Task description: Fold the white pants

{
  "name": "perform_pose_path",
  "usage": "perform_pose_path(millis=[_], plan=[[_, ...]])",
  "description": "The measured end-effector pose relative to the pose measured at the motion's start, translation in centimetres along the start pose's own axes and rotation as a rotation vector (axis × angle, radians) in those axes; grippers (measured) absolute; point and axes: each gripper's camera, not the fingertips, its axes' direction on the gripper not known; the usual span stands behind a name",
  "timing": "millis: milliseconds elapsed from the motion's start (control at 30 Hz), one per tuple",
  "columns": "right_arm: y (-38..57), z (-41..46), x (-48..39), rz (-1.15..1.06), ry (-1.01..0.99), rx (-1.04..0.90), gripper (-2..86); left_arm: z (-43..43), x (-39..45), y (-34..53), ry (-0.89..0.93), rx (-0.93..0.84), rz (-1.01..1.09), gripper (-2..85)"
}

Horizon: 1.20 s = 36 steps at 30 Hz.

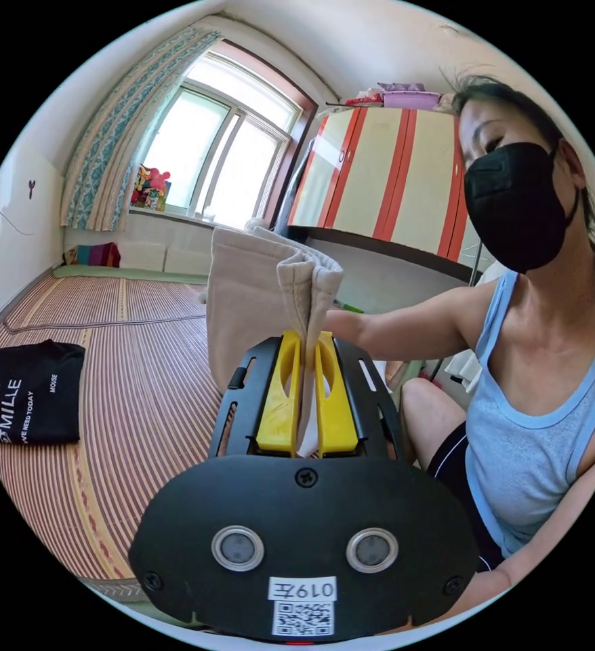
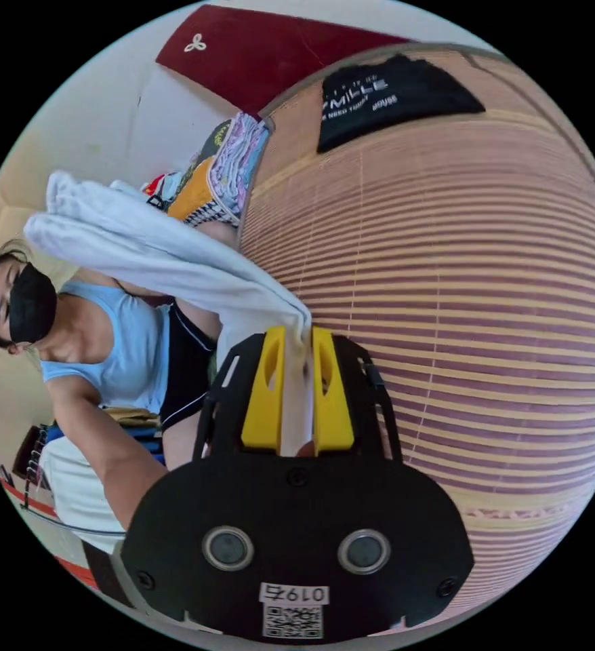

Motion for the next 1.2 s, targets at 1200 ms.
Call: perform_pose_path(millis=[1200], plan=[[22.8, -9.6, -22.2, -0.385, 0.122, 0.336, 6.4, 25.3, 24.4, 3.0, -0.304, -0.291, 0.216, 1.8]])
